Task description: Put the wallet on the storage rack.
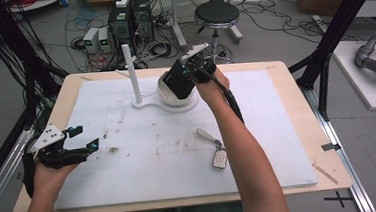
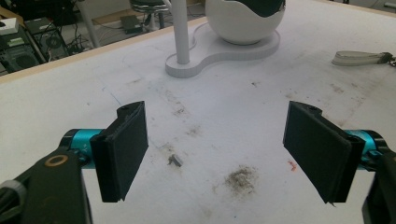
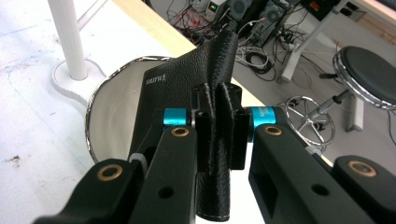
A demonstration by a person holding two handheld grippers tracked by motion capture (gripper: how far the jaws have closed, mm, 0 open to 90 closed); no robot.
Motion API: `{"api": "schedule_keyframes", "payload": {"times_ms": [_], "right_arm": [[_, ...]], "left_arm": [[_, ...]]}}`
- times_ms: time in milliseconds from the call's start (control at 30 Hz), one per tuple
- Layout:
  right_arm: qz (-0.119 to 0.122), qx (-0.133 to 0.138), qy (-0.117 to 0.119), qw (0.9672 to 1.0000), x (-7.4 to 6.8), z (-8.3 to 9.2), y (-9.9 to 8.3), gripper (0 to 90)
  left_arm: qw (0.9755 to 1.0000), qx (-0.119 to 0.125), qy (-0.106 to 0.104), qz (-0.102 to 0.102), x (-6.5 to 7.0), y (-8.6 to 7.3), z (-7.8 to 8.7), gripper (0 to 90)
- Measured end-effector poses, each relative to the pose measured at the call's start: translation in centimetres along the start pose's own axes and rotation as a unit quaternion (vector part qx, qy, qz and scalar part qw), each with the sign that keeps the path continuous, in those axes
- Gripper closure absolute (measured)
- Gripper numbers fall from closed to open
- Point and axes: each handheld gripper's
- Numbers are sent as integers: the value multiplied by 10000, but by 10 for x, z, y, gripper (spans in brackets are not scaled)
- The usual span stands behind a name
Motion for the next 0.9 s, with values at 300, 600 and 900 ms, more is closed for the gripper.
{"api": "schedule_keyframes", "payload": {"times_ms": [300, 600, 900], "right_arm": [[-274, 108, 126, 9995, -9, -21, -8, 679], [-642, 284, 226, 9973, 7, 8, -17, 408], [-588, 560, 420, 9958, 13, 47, -52, 338]], "left_arm": [[10000, 7, -22, -9, 0, 0, 0, 221], [10000, -11, -70, -60, 3, 2, -3, 221], [9997, 18, -179, -144, 8, 7, -8, 221]]}}
Point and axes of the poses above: each handheld gripper's, and its own axes: z roughly backward along the jaws, y roughly out of its top, x roughly to its right, and after that the axes turned 12 degrees about -x, right-handed
